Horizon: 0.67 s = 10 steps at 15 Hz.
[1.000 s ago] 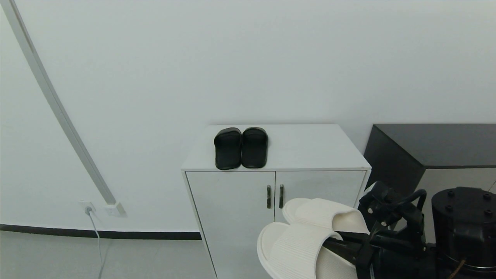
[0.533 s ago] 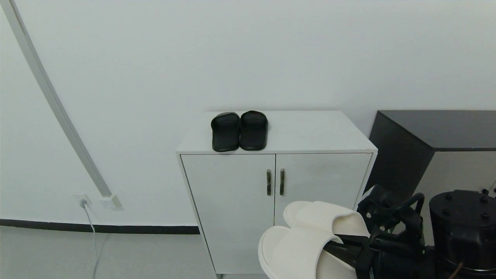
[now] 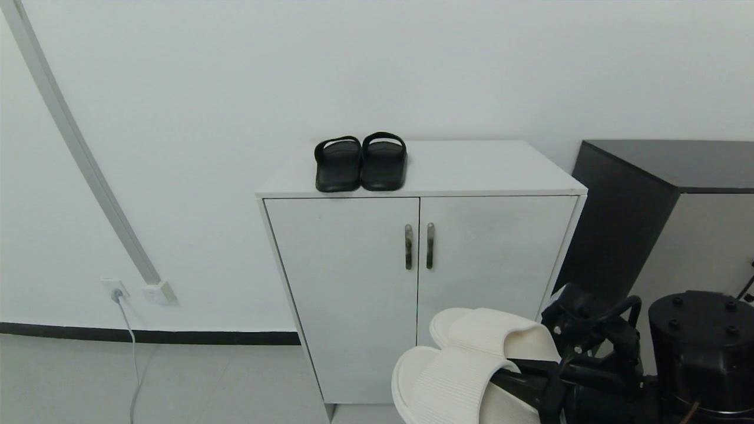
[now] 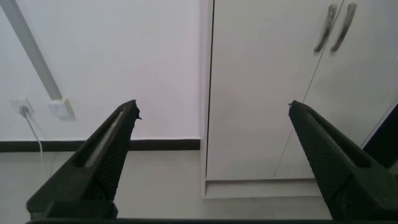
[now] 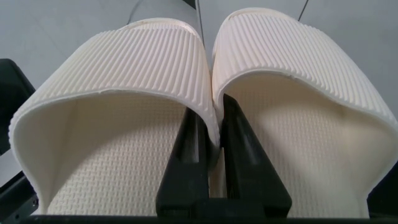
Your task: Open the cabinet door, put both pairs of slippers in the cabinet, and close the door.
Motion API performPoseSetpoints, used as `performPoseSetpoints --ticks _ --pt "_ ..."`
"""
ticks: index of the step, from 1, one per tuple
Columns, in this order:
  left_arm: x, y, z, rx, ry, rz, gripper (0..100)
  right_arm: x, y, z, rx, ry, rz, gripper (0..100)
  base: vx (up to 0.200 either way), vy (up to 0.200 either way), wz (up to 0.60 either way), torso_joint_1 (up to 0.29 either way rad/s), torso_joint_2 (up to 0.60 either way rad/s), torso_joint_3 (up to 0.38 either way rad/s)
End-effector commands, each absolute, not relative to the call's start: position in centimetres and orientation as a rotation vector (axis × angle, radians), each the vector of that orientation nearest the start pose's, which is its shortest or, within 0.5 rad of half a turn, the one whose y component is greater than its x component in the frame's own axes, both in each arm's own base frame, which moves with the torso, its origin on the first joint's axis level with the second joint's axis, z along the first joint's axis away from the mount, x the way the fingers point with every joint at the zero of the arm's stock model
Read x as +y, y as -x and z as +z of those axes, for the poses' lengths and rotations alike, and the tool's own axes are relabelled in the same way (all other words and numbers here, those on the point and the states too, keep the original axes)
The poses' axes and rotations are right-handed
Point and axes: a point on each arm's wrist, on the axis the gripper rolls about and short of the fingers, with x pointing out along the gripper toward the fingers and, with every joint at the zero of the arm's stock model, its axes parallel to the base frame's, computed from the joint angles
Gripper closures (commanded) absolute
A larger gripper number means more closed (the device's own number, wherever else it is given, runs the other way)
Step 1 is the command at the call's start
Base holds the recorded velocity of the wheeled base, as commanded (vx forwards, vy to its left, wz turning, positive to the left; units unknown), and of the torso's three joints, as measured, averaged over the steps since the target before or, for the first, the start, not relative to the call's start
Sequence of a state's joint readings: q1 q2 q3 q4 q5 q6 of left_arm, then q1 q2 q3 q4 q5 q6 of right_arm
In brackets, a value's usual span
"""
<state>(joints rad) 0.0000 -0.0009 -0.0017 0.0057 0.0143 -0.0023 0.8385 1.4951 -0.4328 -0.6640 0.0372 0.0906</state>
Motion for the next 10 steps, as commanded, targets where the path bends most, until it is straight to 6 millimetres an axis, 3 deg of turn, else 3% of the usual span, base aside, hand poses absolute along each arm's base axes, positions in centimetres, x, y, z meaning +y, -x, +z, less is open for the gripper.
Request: performPoseSetpoints --ticks 1,10 --pt "0.03 2.29 7.53 0.005 0.003 0.014 0 16.68 -14.87 14.24 0.422 0.079 0.845 100 0.000 0.000 0.00 -0.154 0.48 0.320" --pt "0.03 2.29 7.53 0.005 0.008 0.015 0 16.61 -14.66 13.95 0.413 0.091 0.854 100 0.000 0.000 0.00 -0.124 0.47 0.347"
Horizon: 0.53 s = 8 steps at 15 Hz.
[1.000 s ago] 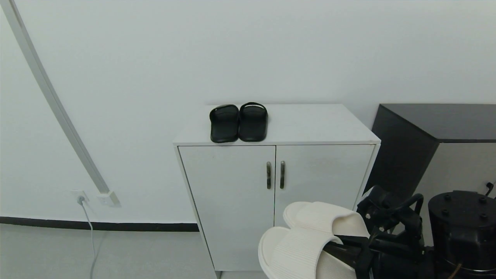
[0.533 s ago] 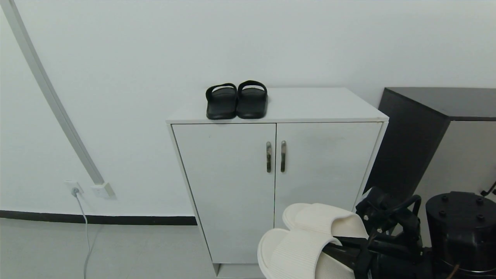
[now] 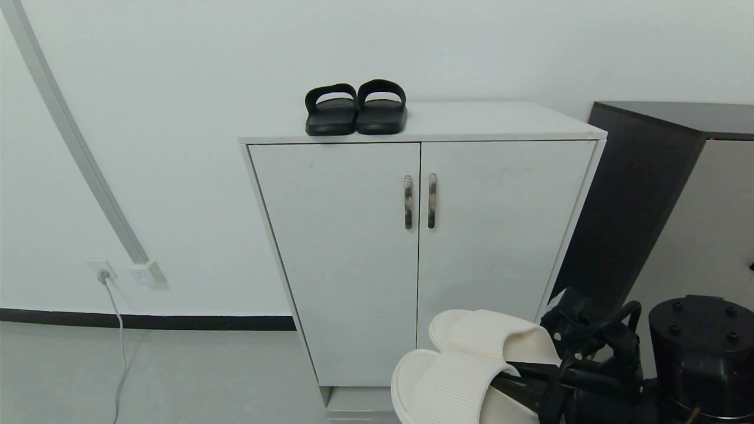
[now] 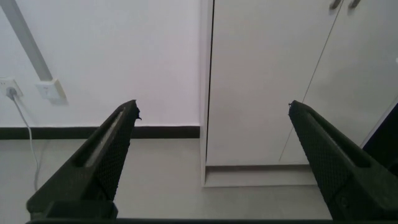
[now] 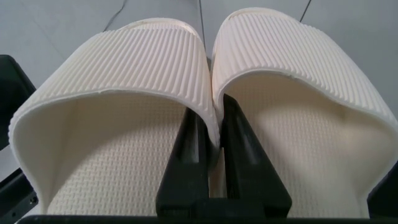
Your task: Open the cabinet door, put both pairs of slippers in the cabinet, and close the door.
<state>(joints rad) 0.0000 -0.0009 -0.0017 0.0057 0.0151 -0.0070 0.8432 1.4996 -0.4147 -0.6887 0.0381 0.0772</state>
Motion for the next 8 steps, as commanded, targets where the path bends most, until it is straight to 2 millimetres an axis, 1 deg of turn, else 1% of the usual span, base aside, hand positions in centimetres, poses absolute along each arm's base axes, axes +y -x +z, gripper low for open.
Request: performPoseSetpoints --ticks 1,2,4,8 --pt "0.03 2.29 7.53 0.005 0.008 0.015 0 16.60 -14.66 13.95 0.413 0.091 0.852 100 0.000 0.000 0.00 -0.056 0.44 0.373" --pt "0.03 2.29 7.53 0.005 0.008 0.015 0 16.60 -14.70 13.91 0.414 0.092 0.851 100 0.000 0.000 0.00 -0.041 0.36 0.310" --pt "0.03 2.29 7.53 0.005 0.006 0.015 0 16.76 -14.85 13.60 0.423 0.103 0.849 100 0.000 0.000 0.00 -0.027 0.16 0.134" --pt "0.03 2.29 7.53 0.005 0.008 0.015 0 16.65 -14.75 13.44 0.414 0.112 0.854 100 0.000 0.000 0.00 -0.003 0.01 0.015"
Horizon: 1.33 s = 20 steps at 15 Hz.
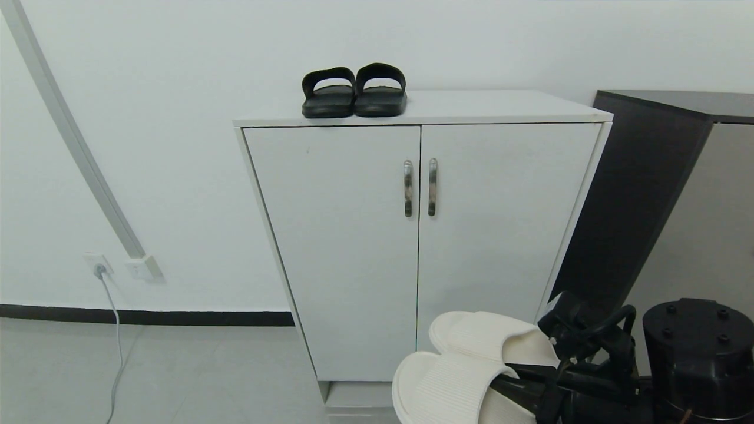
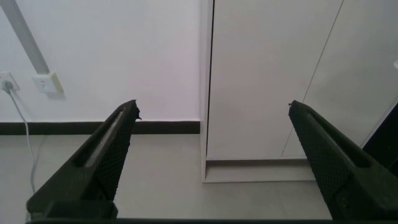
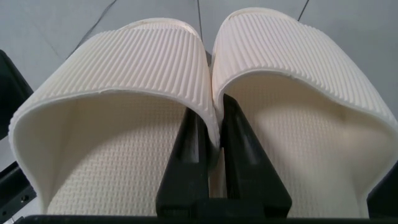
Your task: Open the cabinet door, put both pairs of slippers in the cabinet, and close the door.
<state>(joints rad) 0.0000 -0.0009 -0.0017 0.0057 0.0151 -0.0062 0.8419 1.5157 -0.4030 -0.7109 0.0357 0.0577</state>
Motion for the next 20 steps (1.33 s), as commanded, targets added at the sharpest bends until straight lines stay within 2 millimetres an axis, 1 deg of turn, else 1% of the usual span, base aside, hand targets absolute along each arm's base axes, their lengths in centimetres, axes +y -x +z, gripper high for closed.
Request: performPoseSetpoints --ticks 1,4,7,10,12,17,18,19,20 --pt "0.0 2.3 7.5 0.005 0.006 0.015 0 16.7 -14.8 13.5 0.407 0.111 0.855 100 0.000 0.000 0.00 0.000 0.00 0.000" --pt "0.0 2.3 7.5 0.005 0.006 0.015 0 16.7 -14.7 13.5 0.404 0.111 0.856 100 0.000 0.000 0.00 0.000 0.00 0.000" --pt "0.0 2.3 7.5 0.005 0.008 0.015 0 16.6 -14.7 13.4 0.400 0.130 0.860 100 0.200 0.000 0.00 -0.007 0.00 0.010" --pt "0.0 2.3 7.5 0.005 0.006 0.015 0 16.6 -14.6 13.3 0.403 0.131 0.860 100 0.000 0.000 0.00 0.000 0.00 0.000" --pt "0.0 2.3 7.5 0.005 0.006 0.015 0 16.5 -14.4 13.2 0.407 0.136 0.865 100 0.000 0.000 0.00 -0.012 0.23 0.229" --pt "0.1 2.2 7.6 0.014 -0.011 0.026 0 16.5 -14.4 13.1 0.407 0.136 0.868 100 0.000 0.000 0.00 0.000 0.03 0.030" --pt "0.1 2.0 8.1 0.046 -0.037 0.024 0 16.5 -14.4 13.2 0.405 0.135 0.866 100 0.000 0.000 0.00 0.002 0.11 0.090" --pt "0.0 1.9 11.9 0.005 -0.008 0.008 0 16.5 -14.4 13.1 0.410 0.137 0.866 100 0.000 0.000 0.00 0.002 0.06 0.056" --pt "0.0 1.4 14.4 0.005 0.038 -0.028 0 16.6 -14.4 13.1 0.410 0.137 0.866 100 0.000 0.000 0.00 0.000 0.00 0.000"
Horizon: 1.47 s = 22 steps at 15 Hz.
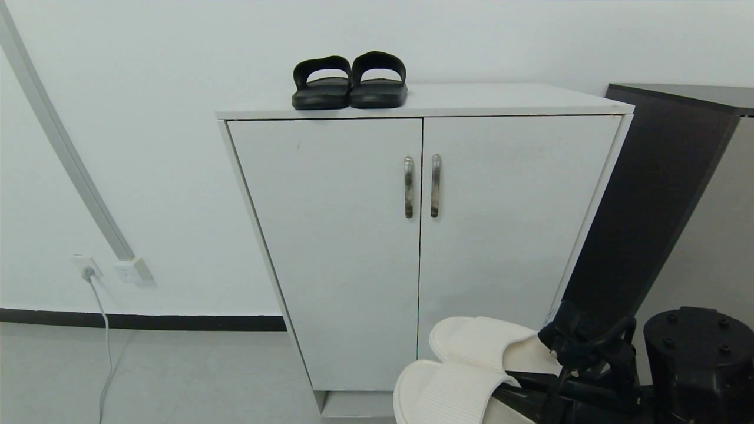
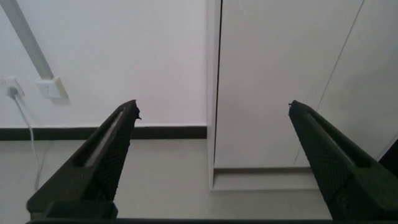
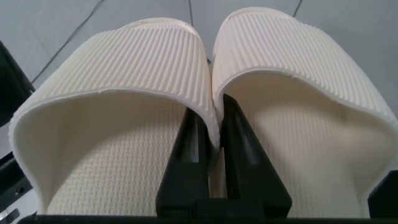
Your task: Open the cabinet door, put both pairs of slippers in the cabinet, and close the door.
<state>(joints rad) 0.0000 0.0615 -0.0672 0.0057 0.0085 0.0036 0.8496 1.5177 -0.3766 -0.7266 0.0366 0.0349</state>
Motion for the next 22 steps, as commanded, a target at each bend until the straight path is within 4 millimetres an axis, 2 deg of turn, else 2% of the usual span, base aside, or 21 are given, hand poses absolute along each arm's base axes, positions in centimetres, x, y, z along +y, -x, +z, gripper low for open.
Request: performPoseSetpoints --ticks 1,2,3,6,9,10,11,12,16,17,18,19,22 --pt "-0.2 0.4 15.0 0.069 0.029 -0.105 0 16.5 -14.4 13.1 0.408 0.137 0.866 100 0.000 0.000 0.00 0.000 0.00 0.000" --pt "-0.4 -0.4 15.1 0.118 0.028 -0.175 0 16.5 -14.4 13.1 0.408 0.137 0.866 100 0.000 0.000 0.00 0.000 0.00 0.000" --pt "-0.7 -2.4 16.0 0.198 0.046 -0.310 0 16.6 -14.5 13.1 0.408 0.137 0.866 100 0.000 0.000 0.00 0.000 0.00 0.000" --pt "-1.2 -6.5 18.3 0.205 0.072 -0.518 0 17.1 -15.0 13.1 0.409 0.137 0.855 100 0.000 0.000 0.00 0.000 0.00 0.000" --pt "-2.4 -9.4 20.3 0.194 0.068 -0.697 0 18.0 -16.3 13.3 0.358 0.116 0.827 100 0.000 0.000 0.00 0.000 0.00 0.000" --pt "-2.4 -9.5 20.3 0.195 0.067 -0.701 0 18.1 -16.3 13.3 0.357 0.115 0.826 100 0.000 0.000 0.00 0.000 0.00 0.000" --pt "-3.7 -10.6 21.5 0.195 0.061 -0.800 0 18.8 -17.4 12.9 0.332 0.109 0.768 100 0.000 0.000 0.00 0.000 0.00 0.000" --pt "-4.1 -11.0 21.9 0.198 0.067 -0.827 0 18.9 -17.6 12.7 0.325 0.108 0.754 100 0.000 0.000 0.00 0.000 0.00 0.000" --pt "-7.9 -15.3 25.0 0.227 0.118 -0.977 0 18.6 -17.4 12.6 0.322 0.108 0.753 100 0.000 0.000 0.00 0.000 0.00 0.000" --pt "-8.4 -15.9 25.1 0.227 0.118 -0.987 0 18.5 -17.3 12.6 0.323 0.108 0.753 100 0.000 0.000 0.00 0.000 0.00 0.000" --pt "-10.5 -18.4 25.0 0.225 0.124 -1.027 0 18.3 -17.1 12.5 0.328 0.110 0.753 100 0.000 0.000 0.00 0.000 0.00 0.000" --pt "-11.9 -19.9 24.9 0.222 0.152 -1.051 0 18.2 -17.1 12.5 0.328 0.109 0.750 100 0.000 0.000 0.00 0.000 0.00 0.000" --pt "-15.4 -23.4 25.2 0.198 0.266 -1.105 0 18.0 -17.2 12.3 0.337 0.107 0.744 100 0.000 0.000 0.00 0.000 0.00 0.000"
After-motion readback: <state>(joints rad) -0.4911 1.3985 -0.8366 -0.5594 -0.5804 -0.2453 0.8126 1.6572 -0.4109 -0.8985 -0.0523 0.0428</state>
